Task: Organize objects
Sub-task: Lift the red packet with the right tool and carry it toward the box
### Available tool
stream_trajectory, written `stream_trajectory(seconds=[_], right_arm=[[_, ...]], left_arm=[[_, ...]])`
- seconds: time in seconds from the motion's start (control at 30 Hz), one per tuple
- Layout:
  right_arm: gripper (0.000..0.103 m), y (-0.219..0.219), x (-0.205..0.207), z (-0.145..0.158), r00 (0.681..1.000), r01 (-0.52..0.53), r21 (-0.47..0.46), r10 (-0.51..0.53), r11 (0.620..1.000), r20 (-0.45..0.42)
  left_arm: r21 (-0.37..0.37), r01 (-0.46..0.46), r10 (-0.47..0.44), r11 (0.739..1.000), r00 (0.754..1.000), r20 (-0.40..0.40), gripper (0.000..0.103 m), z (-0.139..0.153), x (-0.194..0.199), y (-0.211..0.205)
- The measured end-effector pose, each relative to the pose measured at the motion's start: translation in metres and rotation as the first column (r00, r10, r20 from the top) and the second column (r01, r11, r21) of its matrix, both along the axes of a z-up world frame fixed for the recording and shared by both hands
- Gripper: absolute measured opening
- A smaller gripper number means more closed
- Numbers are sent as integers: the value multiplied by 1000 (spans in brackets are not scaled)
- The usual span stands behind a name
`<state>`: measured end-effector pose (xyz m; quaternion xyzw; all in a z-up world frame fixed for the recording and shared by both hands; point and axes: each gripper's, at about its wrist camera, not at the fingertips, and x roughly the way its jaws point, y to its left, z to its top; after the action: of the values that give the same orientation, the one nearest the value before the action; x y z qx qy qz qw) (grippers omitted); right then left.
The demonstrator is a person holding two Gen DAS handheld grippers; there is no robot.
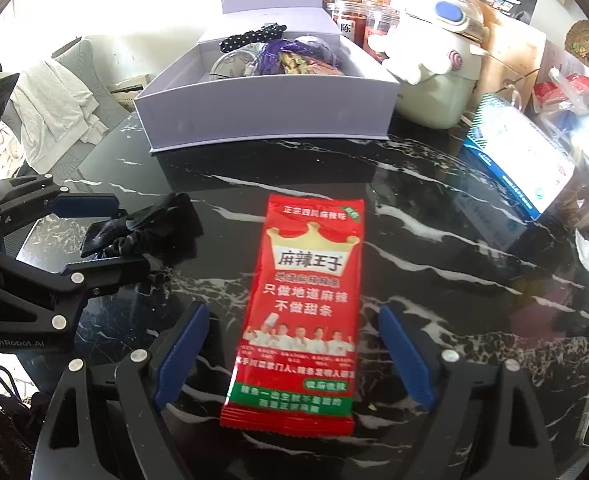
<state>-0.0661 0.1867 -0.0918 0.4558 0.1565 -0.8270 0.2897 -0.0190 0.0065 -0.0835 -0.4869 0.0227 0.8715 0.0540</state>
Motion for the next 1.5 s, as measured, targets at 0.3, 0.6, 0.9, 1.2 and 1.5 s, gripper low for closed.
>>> stream_trajectory(seconds=[0.3, 0.6, 0.9, 1.2, 1.5], right_arm=[[70, -1, 6, 3, 1000, -12, -3, 12, 1000, -19], [50, 3, 6, 5, 1000, 1, -19, -1, 1000, -19], [48, 5, 6, 7, 1000, 6, -28, -5, 1000, 15], [48, 8, 11, 20, 1000, 10, -48, -9, 999, 4], [48, 7, 13, 40, 999, -6, -59, 4, 998, -33]], left_arm=[[-3, 36, -36, 999, 999, -3, 26, 3, -4, 9], [0, 42, -42, 999, 999, 8, 19, 4, -6, 12], [41, 33, -34, 999, 999, 24, 19, 7, -4, 8], [40, 41, -42, 998, 999, 13, 19, 18, -8, 5], [37, 75, -74, 997, 997, -12, 19, 32, -10, 7]])
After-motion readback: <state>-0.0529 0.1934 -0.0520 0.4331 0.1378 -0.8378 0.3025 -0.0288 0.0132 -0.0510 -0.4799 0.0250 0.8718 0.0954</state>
